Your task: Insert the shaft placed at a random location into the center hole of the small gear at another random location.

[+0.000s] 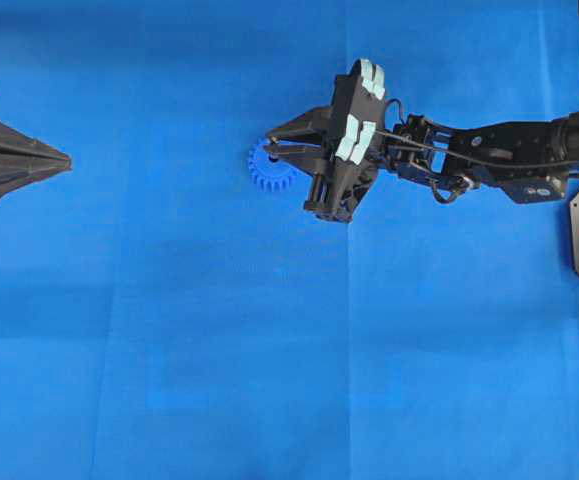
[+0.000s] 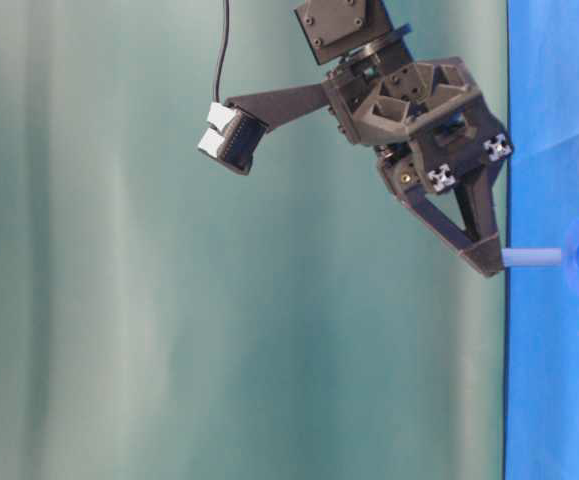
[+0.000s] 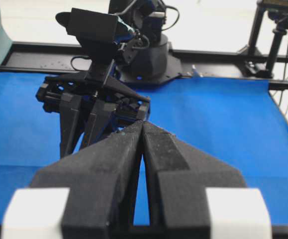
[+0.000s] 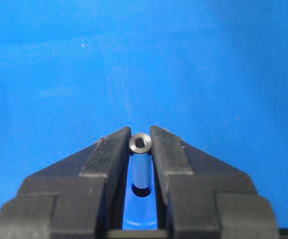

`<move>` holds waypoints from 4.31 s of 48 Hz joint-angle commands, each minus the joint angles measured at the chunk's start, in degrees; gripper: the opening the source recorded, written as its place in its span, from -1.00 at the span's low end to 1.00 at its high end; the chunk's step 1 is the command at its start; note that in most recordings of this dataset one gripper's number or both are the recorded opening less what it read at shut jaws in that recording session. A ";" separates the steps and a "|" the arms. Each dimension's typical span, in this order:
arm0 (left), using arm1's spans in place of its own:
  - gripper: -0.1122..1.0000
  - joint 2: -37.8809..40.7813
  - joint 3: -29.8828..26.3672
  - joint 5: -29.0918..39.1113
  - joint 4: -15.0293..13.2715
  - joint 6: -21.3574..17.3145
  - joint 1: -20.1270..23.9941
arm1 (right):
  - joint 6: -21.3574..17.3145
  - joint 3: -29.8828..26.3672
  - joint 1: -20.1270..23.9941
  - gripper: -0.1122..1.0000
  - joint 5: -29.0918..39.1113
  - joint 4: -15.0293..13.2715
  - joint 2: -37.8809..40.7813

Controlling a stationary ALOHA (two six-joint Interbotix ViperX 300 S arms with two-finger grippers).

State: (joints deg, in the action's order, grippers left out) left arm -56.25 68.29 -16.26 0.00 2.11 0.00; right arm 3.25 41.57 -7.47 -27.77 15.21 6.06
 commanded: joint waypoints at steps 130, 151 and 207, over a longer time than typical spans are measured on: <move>-0.80 -0.62 -0.35 0.09 0.09 0.00 0.09 | 0.18 -0.53 0.00 0.62 3.25 0.00 -5.27; -0.80 -0.97 -0.35 0.44 0.09 0.00 0.09 | 0.18 3.69 0.79 0.62 5.01 0.00 -11.95; -0.80 -1.32 -0.09 0.88 0.09 -0.35 0.18 | -0.26 20.48 1.49 0.62 5.80 0.18 -33.40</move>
State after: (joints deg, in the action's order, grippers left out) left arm -57.74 68.82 -15.03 0.00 1.93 0.09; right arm 3.08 62.58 -6.06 -21.80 15.29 -26.81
